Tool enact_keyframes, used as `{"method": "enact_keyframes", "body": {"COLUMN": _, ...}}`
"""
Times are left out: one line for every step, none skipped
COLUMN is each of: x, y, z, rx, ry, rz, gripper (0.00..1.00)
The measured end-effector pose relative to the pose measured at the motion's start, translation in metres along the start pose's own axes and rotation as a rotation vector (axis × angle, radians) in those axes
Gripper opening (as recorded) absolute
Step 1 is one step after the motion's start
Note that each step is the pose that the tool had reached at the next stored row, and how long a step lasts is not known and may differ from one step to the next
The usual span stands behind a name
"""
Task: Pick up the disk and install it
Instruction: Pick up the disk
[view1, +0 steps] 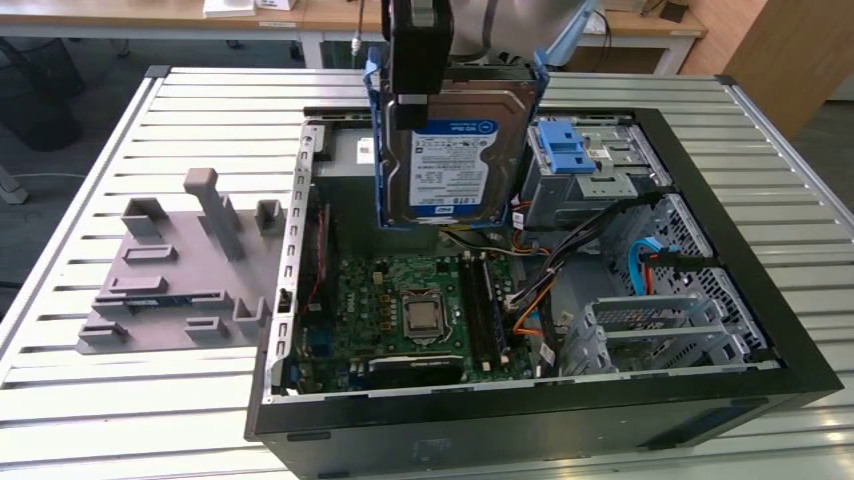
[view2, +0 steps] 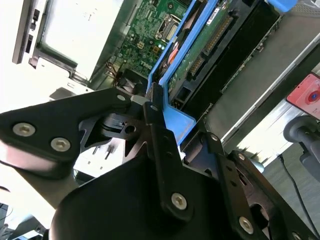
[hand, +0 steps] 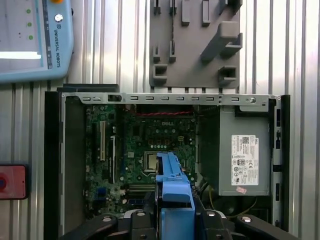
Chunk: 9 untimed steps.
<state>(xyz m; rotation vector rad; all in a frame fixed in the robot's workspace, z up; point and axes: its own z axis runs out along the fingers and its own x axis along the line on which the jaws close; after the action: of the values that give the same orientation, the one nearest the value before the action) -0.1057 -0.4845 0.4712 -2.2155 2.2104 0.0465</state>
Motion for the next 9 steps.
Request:
{"method": "enact_keyframes", "body": {"x": 0.0036, "y": 0.0000, "z": -0.0001, "rx": -0.0001, "ry": 0.0001, "rz": 0.000, "gripper": 0.36}}
{"method": "enact_keyframes", "body": {"x": 0.0076, "y": 0.0000, "z": 0.0000, "rx": -0.0001, "ry": 0.0000, "rz": 0.000, "gripper": 0.36}}
{"method": "enact_keyframes", "body": {"x": 0.0115, "y": 0.0001, "z": 0.0002, "rx": 0.0000, "ry": -0.0002, "rz": 0.000, "gripper": 0.36}}
{"method": "enact_keyframes", "body": {"x": 0.0151, "y": 0.0001, "z": 0.0002, "rx": 0.0000, "ry": -0.0002, "rz": 0.000, "gripper": 0.36}}
{"method": "enact_keyframes", "body": {"x": 0.0183, "y": 0.0000, "z": 0.0001, "rx": -0.0001, "ry": 0.0000, "rz": 0.000, "gripper": 0.36}}
{"method": "enact_keyframes", "body": {"x": 0.0213, "y": -0.0002, "z": 0.0002, "rx": -0.0001, "ry": 0.0000, "rz": 0.000, "gripper": 0.36}}
{"method": "enact_keyframes", "body": {"x": 0.0231, "y": -0.0009, "z": 0.0002, "rx": 0.0000, "ry": -0.0001, "rz": 0.000, "gripper": 0.36}}
{"method": "enact_keyframes", "body": {"x": 0.0244, "y": -0.0025, "z": 0.0004, "rx": 0.0001, "ry": -0.0002, "rz": 0.000, "gripper": 0.36}}
{"method": "enact_keyframes", "body": {"x": 0.0252, "y": -0.0050, "z": 0.0004, "rx": 0.0000, "ry": -0.0001, "rz": 0.000, "gripper": 0.36}}
